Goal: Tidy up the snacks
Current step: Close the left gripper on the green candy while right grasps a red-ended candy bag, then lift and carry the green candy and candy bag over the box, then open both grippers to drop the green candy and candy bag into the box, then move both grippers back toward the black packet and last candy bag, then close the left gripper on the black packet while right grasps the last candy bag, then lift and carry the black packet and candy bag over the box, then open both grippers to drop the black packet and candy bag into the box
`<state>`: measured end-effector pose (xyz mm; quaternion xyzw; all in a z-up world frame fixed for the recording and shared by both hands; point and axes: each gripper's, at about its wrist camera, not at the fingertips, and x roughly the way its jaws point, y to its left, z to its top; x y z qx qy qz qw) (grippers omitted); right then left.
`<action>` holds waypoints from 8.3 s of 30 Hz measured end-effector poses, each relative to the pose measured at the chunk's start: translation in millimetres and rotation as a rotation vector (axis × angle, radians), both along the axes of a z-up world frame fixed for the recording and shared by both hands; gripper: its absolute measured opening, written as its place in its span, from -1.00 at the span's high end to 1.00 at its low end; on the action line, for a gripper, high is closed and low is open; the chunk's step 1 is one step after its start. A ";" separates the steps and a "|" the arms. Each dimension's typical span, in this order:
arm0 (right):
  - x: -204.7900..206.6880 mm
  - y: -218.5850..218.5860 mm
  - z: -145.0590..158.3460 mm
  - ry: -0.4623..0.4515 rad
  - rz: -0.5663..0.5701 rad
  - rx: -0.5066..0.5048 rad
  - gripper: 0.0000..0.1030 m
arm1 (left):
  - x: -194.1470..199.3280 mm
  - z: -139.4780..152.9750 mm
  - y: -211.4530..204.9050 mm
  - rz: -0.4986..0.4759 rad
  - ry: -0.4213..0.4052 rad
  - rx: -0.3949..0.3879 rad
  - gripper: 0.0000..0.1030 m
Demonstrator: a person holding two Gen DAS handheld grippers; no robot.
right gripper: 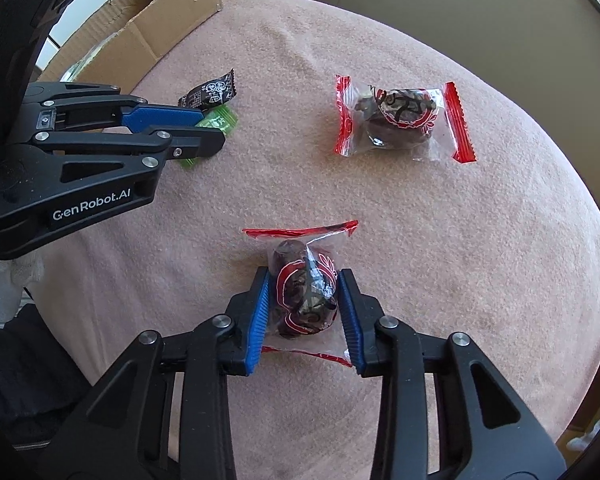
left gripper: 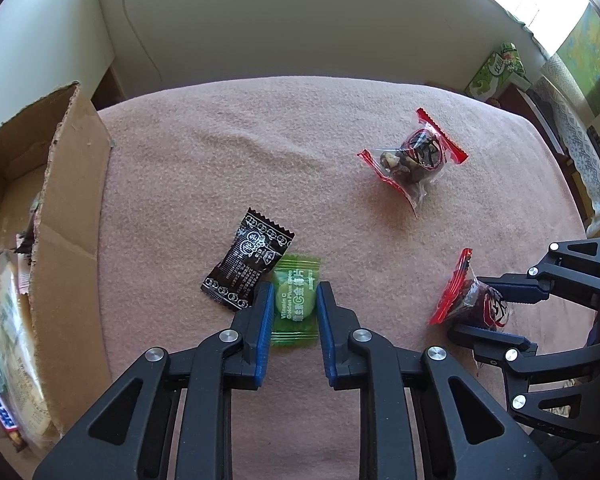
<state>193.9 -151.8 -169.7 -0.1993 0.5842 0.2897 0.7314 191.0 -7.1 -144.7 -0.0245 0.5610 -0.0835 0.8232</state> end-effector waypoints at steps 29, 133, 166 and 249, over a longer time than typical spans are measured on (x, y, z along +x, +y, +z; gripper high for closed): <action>-0.8 15.7 96.5 -0.140 0.003 0.151 0.33 | -43.5 76.5 52.8 0.146 -0.155 -0.108 0.63; 111.2 -57.0 54.5 0.134 -0.587 0.263 -0.51 | -10.4 48.1 28.3 0.071 -0.079 -0.118 0.04; 126.7 -10.9 -7.3 0.162 -0.555 0.104 0.20 | 16.3 0.7 16.2 0.032 -0.005 0.051 0.56; 58.8 220.4 106.1 -0.039 0.055 0.288 -0.03 | -54.8 88.3 206.7 0.468 -0.226 0.012 0.44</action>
